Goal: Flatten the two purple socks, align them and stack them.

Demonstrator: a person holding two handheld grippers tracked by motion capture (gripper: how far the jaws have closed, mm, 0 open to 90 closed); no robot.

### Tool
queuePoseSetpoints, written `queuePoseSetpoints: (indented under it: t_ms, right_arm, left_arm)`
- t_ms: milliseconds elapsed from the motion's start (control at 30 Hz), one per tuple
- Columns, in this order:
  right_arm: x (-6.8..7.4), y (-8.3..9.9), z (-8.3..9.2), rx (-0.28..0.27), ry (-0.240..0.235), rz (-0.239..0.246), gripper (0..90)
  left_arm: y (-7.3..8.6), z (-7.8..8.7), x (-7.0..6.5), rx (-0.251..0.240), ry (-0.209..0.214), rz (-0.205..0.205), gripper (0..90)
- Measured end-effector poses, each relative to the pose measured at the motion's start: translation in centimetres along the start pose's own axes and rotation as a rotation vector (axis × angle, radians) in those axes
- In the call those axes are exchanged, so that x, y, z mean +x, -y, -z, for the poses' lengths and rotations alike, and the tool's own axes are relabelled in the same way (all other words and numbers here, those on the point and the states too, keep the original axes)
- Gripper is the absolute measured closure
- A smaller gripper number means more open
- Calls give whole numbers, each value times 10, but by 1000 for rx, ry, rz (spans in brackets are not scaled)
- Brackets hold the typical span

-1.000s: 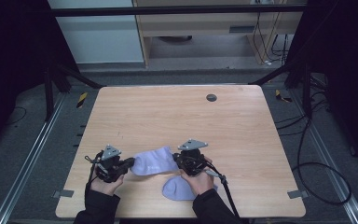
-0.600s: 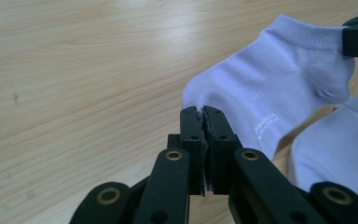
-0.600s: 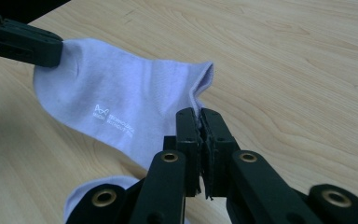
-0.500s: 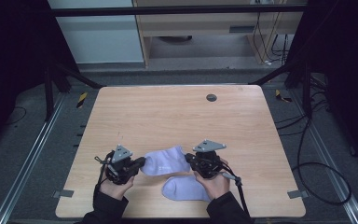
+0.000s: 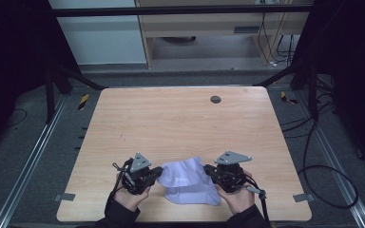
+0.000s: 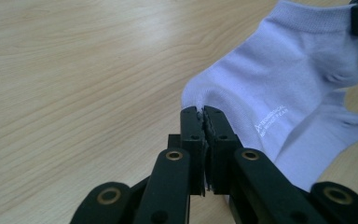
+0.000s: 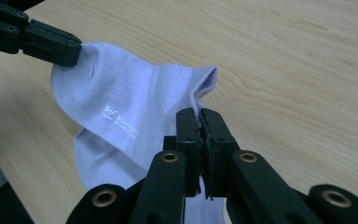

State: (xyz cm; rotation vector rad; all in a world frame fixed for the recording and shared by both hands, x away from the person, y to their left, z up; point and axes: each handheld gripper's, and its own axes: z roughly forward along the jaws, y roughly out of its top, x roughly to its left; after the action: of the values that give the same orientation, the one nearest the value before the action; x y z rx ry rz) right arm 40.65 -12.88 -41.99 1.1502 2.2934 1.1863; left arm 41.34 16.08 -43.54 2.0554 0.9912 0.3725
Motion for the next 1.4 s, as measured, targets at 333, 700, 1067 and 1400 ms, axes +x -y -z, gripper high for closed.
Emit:
queuePoseSetpoints:
  t_ms: [333,700,1067,1400]
  right_arm:
    - [-2,19,16,21,3,-19,870]
    - [-2,36,19,55,-10,-40,870]
    - [-4,44,17,86,-16,-46,870]
    - [-10,53,7,130,-10,-75,870]
  left_arm:
    - [5,-13,-15,59,34,-31,871]
    - [11,-21,-24,108,53,-52,870]
    - [15,-27,-24,141,53,-60,870]
    - [20,-39,-22,180,51,-63,868]
